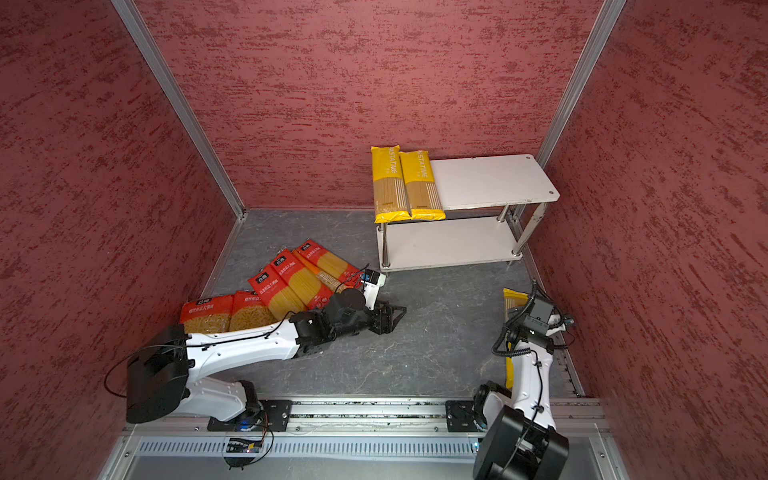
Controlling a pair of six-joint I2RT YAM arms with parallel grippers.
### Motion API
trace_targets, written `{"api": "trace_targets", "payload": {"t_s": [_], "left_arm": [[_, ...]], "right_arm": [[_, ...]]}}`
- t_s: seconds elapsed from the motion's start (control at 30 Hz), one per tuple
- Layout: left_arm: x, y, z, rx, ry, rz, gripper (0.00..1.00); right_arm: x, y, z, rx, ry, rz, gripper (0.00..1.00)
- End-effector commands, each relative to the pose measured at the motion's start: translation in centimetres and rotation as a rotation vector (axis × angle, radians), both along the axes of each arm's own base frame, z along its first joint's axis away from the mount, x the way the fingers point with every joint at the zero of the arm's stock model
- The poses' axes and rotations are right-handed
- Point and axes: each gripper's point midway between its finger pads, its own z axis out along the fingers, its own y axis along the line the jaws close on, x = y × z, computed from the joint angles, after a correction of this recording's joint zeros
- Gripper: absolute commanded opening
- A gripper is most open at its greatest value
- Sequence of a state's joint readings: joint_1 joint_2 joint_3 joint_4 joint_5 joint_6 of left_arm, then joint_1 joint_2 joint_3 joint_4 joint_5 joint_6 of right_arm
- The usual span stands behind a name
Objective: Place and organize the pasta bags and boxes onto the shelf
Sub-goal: 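Lower the right gripper onto the yellow pack near the robot while the left withdraws, then grasp the yellow pack's end with the right gripper and drag it out from the wall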
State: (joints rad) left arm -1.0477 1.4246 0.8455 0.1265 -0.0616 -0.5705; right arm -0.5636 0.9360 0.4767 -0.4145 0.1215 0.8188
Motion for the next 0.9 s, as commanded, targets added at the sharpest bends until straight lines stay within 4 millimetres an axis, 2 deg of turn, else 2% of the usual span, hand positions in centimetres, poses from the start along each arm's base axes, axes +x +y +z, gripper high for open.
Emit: {"api": "trace_targets", "payload": {"t_s": [0.0,0.17,0.3,0.47,0.5,0.63,0.87], "left_arm": [[0.9,-0.3,0.9,-0.007,-0.021,0.006,0.7],[1.8,0.1,0.3,-0.013,-0.004,0.07,0.7],[2.3,0.7,0.4,-0.017,-0.01,0.124,0.7],[2.5,1.4,0.3,-0.018,-0.022,0.162,0.7],[2.4,1.4,0.2,-0.017,-0.024,0.166,0.7],[1.5,0.7,-0.5,-0.024,-0.016,0.159,0.7],[0.3,-1.0,-2.5,0.02,0.025,0.09,0.7]], "right_arm": [[-0.6,-1.5,-0.9,0.001,0.011,-0.063,0.81],[0.4,-1.3,-3.1,0.072,0.007,-0.062,0.8],[1.1,0.7,-4.9,0.176,-0.015,-0.001,0.75],[0.6,4.5,-6.2,0.248,0.002,0.074,0.71],[0.7,5.8,-6.3,0.254,0.015,0.115,0.7],[0.9,9.4,-6.6,0.282,0.024,0.183,0.7],[2.9,15.4,-7.6,0.306,0.027,0.324,0.69]]}}
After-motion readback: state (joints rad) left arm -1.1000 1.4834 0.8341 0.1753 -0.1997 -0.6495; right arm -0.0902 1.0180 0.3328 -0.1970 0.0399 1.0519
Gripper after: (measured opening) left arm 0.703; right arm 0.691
